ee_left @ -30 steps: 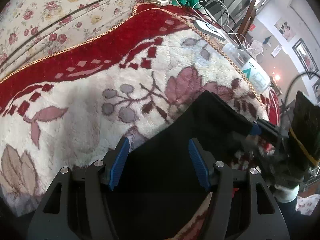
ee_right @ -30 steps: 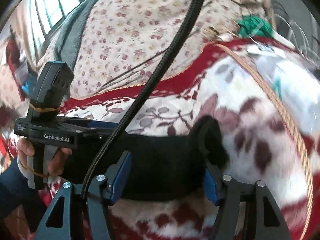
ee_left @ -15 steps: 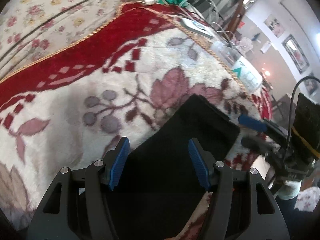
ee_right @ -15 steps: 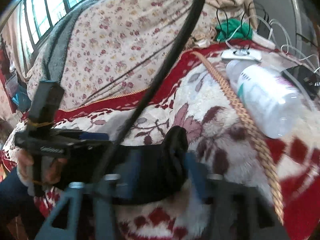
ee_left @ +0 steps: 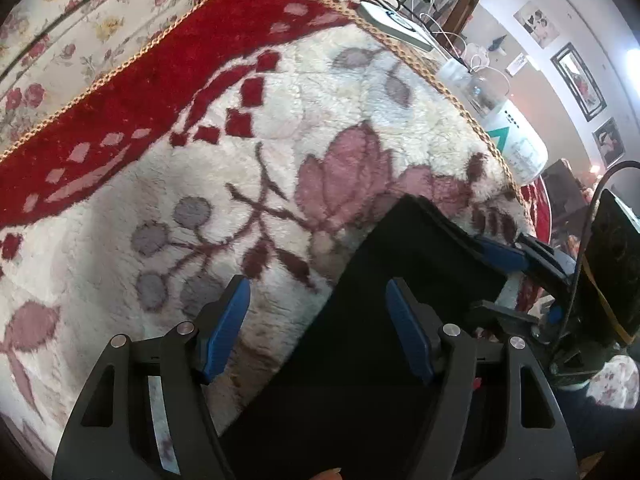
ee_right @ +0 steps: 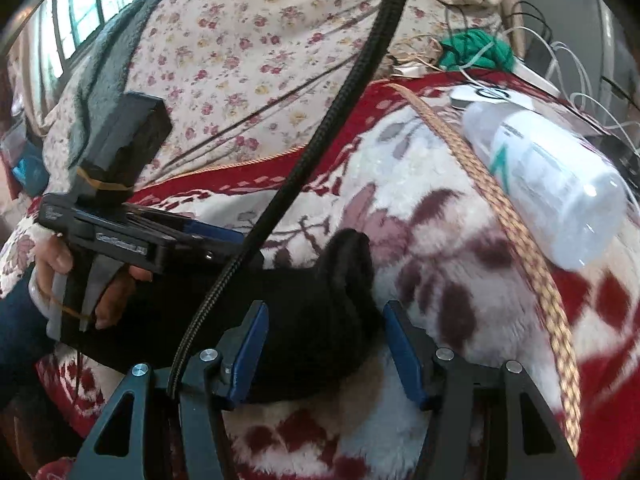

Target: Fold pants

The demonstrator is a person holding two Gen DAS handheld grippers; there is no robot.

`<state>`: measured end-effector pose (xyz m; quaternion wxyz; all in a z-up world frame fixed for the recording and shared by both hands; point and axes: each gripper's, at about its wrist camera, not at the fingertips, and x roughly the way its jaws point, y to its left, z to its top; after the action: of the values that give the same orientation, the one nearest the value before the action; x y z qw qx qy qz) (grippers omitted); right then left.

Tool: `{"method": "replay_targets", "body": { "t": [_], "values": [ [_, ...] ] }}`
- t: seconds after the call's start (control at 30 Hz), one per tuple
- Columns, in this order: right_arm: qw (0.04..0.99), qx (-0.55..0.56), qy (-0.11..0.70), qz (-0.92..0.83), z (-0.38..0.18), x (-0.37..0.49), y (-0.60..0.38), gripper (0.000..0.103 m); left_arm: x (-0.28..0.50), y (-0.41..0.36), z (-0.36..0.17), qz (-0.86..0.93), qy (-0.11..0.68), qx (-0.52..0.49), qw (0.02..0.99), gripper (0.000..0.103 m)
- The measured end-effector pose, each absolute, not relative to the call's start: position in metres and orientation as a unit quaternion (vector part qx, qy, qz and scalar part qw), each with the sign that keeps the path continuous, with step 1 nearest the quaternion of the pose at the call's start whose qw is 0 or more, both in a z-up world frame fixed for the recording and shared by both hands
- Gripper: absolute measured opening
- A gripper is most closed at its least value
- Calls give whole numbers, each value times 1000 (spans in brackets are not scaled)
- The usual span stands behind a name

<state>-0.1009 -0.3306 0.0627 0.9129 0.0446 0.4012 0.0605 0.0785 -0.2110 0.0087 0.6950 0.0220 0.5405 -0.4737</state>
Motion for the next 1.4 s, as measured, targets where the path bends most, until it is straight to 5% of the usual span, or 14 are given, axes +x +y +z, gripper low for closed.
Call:
{"method": "replay_targets", "body": {
  "t": [0.17, 0.27, 0.77, 1.13, 1.2, 1.33, 1.4],
  "values": [
    [903, 57, 411, 108, 56, -85, -339, 16, 91, -208, 8, -488, 546, 0, 681, 71],
    [904, 76, 395, 149, 60, -96, -344, 14, 94, -209, 6, -506, 546, -6, 668, 71],
    [904, 159, 346, 195, 71, -130, -366, 14, 66, -259, 1, -591, 537, 98, 595, 72],
    [906, 102, 376, 165, 67, -128, -359, 14, 33, -289, -6, -579, 506, 197, 609, 71],
    [908, 69, 392, 134, 69, -128, -352, 16, 30, -290, -6, -579, 501, 201, 611, 66],
    [899, 22, 421, 117, 72, -130, -342, 39, 22, -292, -5, -582, 490, 200, 617, 55],
    [893, 0, 436, 111, 70, -129, -339, 40, 14, -286, 2, -582, 477, 201, 627, 35]
  ]
}}
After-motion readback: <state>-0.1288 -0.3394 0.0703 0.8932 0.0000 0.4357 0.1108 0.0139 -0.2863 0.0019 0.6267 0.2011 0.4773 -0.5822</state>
